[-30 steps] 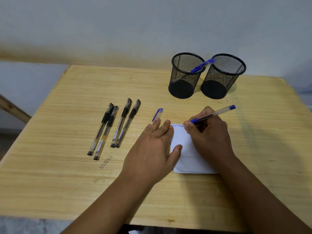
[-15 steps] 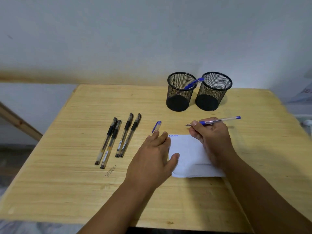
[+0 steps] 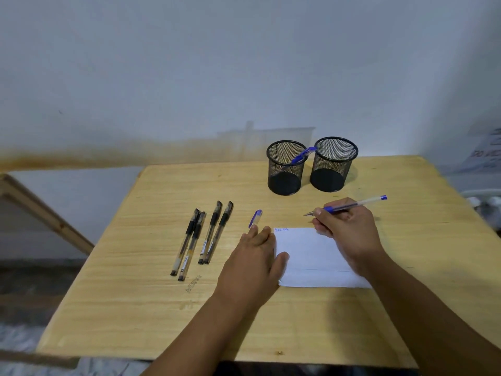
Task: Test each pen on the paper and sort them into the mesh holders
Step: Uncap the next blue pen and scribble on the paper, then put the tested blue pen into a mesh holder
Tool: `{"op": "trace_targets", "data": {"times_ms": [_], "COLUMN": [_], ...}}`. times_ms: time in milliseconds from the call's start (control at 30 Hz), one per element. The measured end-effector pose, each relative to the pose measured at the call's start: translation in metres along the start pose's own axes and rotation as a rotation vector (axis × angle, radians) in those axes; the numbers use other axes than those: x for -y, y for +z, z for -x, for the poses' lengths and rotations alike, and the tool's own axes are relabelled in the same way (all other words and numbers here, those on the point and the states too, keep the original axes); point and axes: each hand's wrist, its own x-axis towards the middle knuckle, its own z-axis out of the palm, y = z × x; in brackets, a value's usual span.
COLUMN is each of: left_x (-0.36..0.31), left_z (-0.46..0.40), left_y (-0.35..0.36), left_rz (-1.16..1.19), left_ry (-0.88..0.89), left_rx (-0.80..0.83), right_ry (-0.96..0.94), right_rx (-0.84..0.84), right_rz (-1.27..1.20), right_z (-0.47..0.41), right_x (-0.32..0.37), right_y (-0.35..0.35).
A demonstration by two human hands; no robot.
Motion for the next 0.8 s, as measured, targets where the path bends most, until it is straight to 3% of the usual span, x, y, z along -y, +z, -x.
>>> {"op": "trace_targets", "data": {"times_ms": [100, 233, 300, 400, 567, 800], "left_x": [-0.005, 0.011, 0.030, 0.046, 0.047, 0.051], "left_z": [0.000, -0.019, -0.037, -0.057, -0.074, -0.070], "left_y": [-0.009, -0.014, -0.012, -0.017, -0.047, -0.057], "left_rz": [0.147, 0.117, 0.034, -0.108, -0.197, -0.109], "left_ry": [-0.027, -0.076, -0.121, -0.052, 0.169, 0.060], "left_rx": [-0.159, -0.254, -0.227, -0.194, 0.086, 0.090], "right_ry": [0.004, 0.005, 0.005, 0.001, 0.013, 0.004], "right_rx": [0.039, 0.085, 0.108, 0.128, 0.135, 0.144], "right_rz": [-0.063, -0.108, -0.099, -0.067, -0.050, -0.046], "right_z": [0.010, 0.024, 0.032, 0.042, 0.054, 0.059], "right_x": [-0.001, -0.002, -0.003, -0.004, -0.008, -0.001], "right_y": [-0.008, -0.017, -0.022, -0.027, -0.032, -0.030]}}
